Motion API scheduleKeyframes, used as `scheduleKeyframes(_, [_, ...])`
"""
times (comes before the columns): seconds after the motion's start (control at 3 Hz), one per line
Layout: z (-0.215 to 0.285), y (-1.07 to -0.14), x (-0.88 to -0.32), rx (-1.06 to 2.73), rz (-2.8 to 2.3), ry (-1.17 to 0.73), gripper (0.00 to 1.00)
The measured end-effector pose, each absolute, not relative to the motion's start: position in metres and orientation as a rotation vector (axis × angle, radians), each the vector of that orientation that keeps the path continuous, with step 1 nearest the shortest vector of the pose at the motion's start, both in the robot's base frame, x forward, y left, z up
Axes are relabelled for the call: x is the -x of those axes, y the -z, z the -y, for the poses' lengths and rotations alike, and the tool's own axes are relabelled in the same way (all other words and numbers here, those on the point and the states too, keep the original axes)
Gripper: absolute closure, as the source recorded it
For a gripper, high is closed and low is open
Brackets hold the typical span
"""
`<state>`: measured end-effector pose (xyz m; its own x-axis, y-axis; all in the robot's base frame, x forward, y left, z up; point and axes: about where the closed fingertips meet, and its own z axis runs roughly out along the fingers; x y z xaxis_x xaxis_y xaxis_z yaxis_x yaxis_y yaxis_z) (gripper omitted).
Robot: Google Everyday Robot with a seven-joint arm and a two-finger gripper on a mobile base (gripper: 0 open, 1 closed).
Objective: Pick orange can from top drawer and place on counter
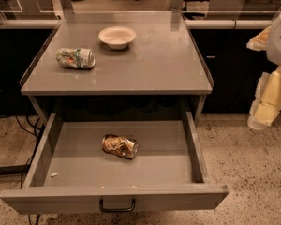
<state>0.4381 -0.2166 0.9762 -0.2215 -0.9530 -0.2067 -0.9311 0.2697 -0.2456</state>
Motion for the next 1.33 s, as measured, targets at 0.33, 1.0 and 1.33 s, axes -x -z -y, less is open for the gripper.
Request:
scheduleKeyframes(0.33, [0.217, -0.976, -0.438, 1.725, -2.231, 0.098, 0.00])
scheduleKeyframes(1.0, [0.191, -0.955, -0.429, 1.600, -2.167, -0.022, 0.00])
scheduleKeyframes(1.33, [0.175, -0.932, -0.430, 1.484, -2.143, -0.124, 0.00])
